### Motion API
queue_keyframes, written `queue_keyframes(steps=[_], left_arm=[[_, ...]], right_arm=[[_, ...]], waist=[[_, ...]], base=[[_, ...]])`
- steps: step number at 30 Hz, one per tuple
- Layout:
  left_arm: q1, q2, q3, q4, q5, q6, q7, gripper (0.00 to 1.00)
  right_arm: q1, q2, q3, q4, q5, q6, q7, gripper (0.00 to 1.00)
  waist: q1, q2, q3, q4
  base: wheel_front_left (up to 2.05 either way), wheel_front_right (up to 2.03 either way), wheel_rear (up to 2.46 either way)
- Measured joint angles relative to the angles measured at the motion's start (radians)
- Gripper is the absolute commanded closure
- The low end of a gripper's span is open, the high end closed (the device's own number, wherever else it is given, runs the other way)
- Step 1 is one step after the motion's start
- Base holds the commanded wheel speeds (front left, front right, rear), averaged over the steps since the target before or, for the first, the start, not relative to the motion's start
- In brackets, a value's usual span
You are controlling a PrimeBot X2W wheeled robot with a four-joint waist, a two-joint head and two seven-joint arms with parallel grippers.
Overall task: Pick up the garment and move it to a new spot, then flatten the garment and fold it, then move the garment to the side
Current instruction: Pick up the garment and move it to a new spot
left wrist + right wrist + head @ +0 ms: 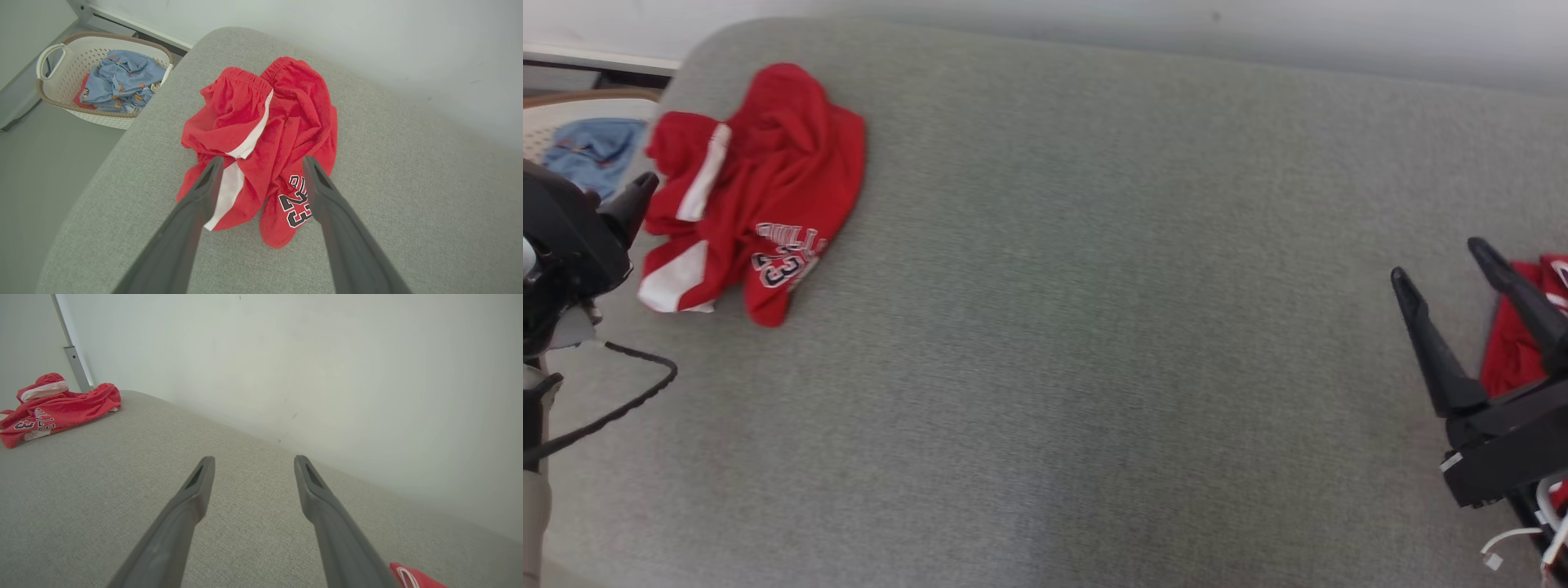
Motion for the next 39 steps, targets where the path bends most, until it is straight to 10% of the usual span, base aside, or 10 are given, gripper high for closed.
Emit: queue_keyframes(steps=[20, 21, 22, 39], left_arm=[[-0.156, -0.002, -0.106, 0.249, 0.073, 0.0, 0.149, 0.0], [-0.16, -0.006, -0.119, 0.253, 0.083, -0.001, 0.15, 0.38], [-0.166, -0.006, -0.123, 0.257, 0.087, -0.001, 0.15, 1.0], [-0.287, -0.12, -0.157, 0.244, 0.003, -0.01, -0.002, 1.0]], right_arm=[[0.018, -0.075, -0.133, -0.162, -0.002, -0.011, 0.097, 0.0], [0.023, -0.079, -0.143, -0.165, -0.002, -0.015, 0.102, 0.0], [0.027, -0.083, -0.151, -0.169, -0.003, -0.018, 0.105, 0.0], [-0.032, -0.027, -0.136, -0.088, 0.011, -0.019, 0.086, 0.0]], waist=[[0.0001, 0.0001, 0.207, -0.126], [0.0002, 0.0001, 0.216, -0.127], [0.0002, 0.0001, 0.224, -0.127], [0.0, 0.0, 0.209, -0.097]], base=[[0.0, 0.0, 0.0], [0.0, 0.0, 0.0], [0.0, 0.0, 0.0], [0.0, 0.0, 0.0]])
